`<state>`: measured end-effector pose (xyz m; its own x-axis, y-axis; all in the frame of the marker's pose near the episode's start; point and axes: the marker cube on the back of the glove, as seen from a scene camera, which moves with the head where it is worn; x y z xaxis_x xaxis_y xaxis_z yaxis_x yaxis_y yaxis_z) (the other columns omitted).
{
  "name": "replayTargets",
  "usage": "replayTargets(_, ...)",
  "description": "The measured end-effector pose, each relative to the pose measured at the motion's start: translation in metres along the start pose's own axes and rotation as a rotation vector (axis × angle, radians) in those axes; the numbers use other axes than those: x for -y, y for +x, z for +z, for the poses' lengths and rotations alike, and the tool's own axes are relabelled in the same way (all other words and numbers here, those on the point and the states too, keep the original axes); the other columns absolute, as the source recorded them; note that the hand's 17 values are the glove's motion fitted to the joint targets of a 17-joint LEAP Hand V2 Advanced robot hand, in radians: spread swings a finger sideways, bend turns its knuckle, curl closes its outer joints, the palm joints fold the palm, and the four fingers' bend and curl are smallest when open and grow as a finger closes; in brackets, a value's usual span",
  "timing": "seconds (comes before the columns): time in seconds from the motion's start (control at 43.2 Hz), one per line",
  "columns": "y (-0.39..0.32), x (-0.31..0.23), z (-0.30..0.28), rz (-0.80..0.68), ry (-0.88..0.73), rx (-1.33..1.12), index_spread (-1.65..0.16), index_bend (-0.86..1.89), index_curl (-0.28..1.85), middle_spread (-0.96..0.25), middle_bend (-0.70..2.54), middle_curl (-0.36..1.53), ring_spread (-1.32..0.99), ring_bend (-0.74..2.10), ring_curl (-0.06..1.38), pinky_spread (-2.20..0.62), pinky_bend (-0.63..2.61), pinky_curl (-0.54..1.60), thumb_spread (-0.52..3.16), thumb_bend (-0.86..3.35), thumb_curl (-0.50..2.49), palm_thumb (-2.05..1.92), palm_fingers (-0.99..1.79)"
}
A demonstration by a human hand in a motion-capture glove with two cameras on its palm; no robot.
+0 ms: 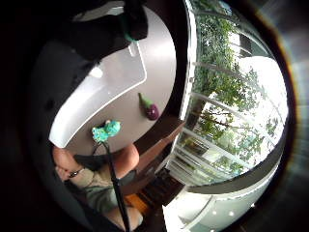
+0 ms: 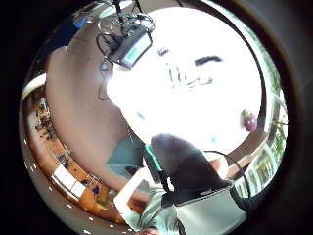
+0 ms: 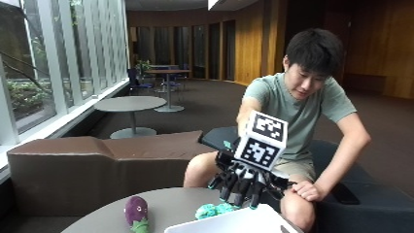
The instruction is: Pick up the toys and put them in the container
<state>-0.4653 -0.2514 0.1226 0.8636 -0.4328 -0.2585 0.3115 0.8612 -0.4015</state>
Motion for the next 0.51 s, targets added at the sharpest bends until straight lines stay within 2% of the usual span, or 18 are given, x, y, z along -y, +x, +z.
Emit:
replayTargets(0.185,0.033,-0.033,-0.023,0.034,0.042,0.025,-0.19,0.03,0.49,-0.03,0.23,0.48,-0.07,0.49,0.41,0.01,1.13,0.43,1.13,-0.07,0.53,-0.08,-0.33)
replayTargets(0.509,0.132,-0.120,-0.038,0.092,0.114,0.037,-0.18,0.04,0.32,-0.01,0.18,0.44,-0.03,0.39,0.37,0.02,0.95,0.36,1.17,-0.06,0.39,-0.08,-0.23)
